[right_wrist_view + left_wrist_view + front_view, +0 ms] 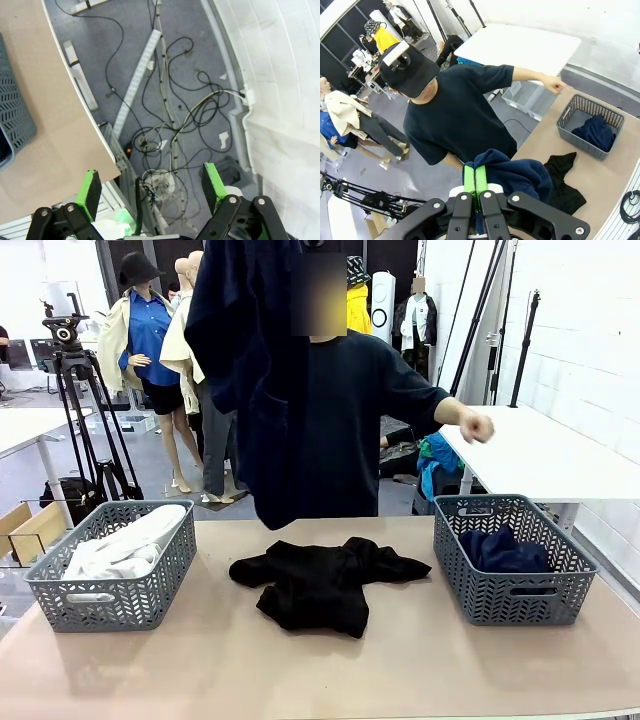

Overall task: Sort the tops and bottoms.
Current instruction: Sort the clothes according to human instructions.

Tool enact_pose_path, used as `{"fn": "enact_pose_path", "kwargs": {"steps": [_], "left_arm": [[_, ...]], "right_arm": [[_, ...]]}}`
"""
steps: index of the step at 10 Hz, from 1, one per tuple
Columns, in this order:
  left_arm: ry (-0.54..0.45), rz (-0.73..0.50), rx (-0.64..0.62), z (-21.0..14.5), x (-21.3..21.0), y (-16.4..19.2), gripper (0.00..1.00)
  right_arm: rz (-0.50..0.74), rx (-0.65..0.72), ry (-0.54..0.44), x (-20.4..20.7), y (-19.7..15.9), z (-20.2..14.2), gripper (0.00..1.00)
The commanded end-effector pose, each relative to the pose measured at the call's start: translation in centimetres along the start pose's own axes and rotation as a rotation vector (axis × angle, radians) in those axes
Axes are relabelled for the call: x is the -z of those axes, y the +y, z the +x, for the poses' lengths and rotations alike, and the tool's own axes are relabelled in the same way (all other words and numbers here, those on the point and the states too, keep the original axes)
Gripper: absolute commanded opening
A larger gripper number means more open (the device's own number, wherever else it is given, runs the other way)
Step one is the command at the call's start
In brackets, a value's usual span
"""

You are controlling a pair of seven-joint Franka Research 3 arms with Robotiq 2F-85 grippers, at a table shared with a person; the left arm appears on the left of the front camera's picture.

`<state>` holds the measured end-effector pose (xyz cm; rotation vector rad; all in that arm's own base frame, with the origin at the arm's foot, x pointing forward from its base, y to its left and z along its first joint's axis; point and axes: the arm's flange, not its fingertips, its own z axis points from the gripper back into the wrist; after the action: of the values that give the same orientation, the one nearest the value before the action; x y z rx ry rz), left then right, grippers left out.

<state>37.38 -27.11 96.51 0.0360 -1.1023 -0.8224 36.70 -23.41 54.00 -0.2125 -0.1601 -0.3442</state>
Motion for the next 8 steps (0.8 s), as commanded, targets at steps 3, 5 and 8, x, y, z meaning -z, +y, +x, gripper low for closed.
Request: {"fn": "enact_pose_path", "kwargs": {"steps": [3,5,8], "left_arm": [[-0.021,0.013,-0.003,0.2,-0.7,0.3,0.00],[-0.021,0.013,-0.003,0.2,-0.7,0.3,0.00],[-0.021,-0.032,0.017,1.3,1.2,-0.7,0.00]], "right_arm": [[-0.005,-0.003,0.000,0.0,0.0,0.2,1.00],[-0.005,-0.003,0.000,0.0,0.0,0.2,1.00],[-0.005,-0.003,0.000,0.0,0.0,0.2,1.00]]}}
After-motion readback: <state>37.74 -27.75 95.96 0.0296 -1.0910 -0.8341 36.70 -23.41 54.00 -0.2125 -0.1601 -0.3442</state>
